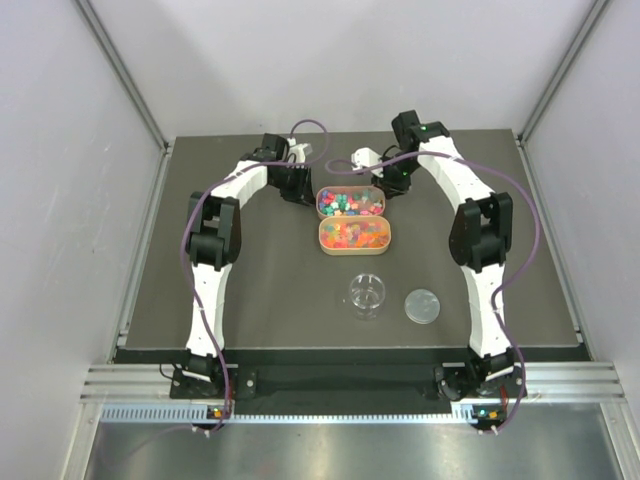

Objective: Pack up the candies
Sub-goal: Scoop the fake candies from the storage box.

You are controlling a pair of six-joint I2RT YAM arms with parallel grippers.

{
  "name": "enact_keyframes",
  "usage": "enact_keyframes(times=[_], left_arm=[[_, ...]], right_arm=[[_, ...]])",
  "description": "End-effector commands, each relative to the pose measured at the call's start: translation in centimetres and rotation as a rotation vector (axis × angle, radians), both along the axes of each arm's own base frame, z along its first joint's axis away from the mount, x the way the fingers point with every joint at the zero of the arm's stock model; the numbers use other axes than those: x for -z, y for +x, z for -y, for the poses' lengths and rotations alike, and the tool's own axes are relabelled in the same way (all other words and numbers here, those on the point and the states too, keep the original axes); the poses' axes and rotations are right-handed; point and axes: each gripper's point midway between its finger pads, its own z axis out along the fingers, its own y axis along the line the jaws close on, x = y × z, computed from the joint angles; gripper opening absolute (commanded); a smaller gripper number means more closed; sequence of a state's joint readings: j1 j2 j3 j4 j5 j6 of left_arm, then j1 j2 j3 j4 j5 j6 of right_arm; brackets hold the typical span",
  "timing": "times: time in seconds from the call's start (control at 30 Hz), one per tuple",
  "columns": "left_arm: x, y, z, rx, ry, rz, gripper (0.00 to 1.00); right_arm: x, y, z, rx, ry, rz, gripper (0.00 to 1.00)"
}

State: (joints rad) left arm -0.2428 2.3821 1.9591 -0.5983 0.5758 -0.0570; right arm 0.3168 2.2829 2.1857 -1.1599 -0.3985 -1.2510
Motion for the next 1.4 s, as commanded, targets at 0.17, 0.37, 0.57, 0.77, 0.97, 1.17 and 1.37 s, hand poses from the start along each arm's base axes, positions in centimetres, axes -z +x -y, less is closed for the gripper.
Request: enact_keyframes(times=[0.17,0.37,0.57,0.77,0.97,1.17,1.37], left_arm=[[-1.6,0.3,1.0,0.036,-0.032,0.036,0.35],[-1.6,0.1,1.3,0.044,-0.03,0.039,0.34],[-1.6,0.0,1.2,0.043,-0.018,0.039,0.34],[-1.7,-0.1,0.7,0.047,0.006,0.05,0.36],[-2.3,0.1,0.5,0.045,0.015,0.072,0.36],[-3.6,0.3,0.1,0.058,0.007,0.108,0.4],[-4.9,1.2,-0.8,0.066,-0.008,0.143,0.39]], right_arm=[[1.4,-0.6,-2.3,-0.021,0.062,-0.037,0.0],[2.0,-0.7,-2.9,0.012,0.087,-0.062,0.0],[3.3,-1.4,-2.8,0.045,0.103,-0.097,0.0],[4.3,-1.8,-2.6,0.065,0.11,-0.107,0.0],[4.1,-1.4,-2.2,0.094,0.13,-0.095,0.0],[3.5,-1.5,-2.5,0.11,0.216,-0.094,0.0],[2.6,-1.7,-2.7,0.118,0.266,-0.063,0.0]])
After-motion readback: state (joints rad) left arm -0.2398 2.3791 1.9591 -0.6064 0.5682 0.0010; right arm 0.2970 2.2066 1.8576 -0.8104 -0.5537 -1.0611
